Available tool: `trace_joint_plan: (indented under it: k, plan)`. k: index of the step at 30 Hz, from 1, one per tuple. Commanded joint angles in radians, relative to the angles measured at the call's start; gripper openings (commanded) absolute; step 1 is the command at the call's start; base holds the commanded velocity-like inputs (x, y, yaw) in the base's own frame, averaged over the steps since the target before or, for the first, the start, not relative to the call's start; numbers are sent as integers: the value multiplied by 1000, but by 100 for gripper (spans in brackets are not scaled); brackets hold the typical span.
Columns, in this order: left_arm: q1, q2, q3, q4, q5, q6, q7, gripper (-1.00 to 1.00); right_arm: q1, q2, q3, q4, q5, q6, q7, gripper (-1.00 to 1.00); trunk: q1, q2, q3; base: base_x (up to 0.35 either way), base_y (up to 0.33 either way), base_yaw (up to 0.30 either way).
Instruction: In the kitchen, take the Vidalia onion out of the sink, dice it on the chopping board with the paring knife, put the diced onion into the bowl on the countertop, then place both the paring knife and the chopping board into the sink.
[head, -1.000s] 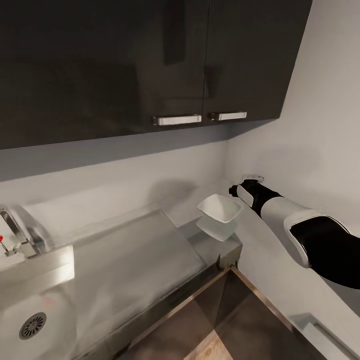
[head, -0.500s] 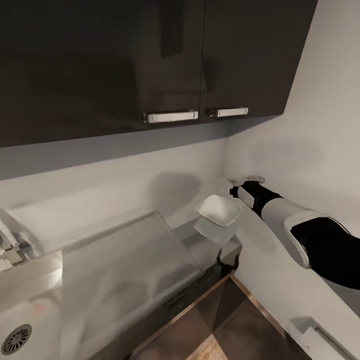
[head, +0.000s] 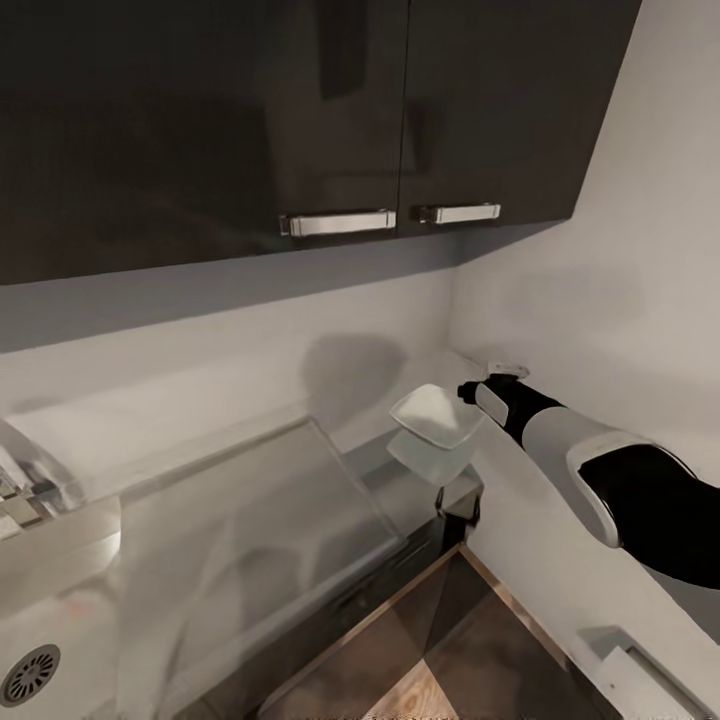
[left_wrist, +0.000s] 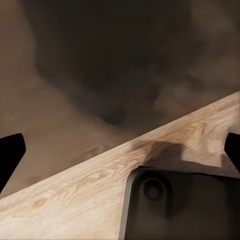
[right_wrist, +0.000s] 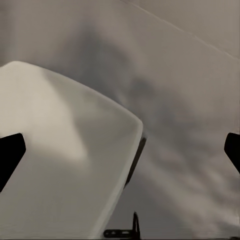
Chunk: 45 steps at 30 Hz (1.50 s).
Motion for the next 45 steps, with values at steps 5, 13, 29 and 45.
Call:
trace_joint_plan:
  k: [5,13,29,45]
  plan:
    - [0,1,-9,-1,6,-1,6,100,12,-1,9,-2,-17,4,6,100,0,-2,-10,0,0,0]
    - [0,1,-9,-1,7,-1,6,100,23,-2,9,-1,-18,-19,12,100,0,-2,-23,0,0,0]
    - [1,1,-9,11,6,-1,6,100,35,-11,7,-1,-26,-21,13,100,0,-2,-49,0,0,0]
    - [0,-2,-9,13,6,0,6,100,46,-15,7,1,-70,-48,54,100,0,-2,-74,0,0,0]
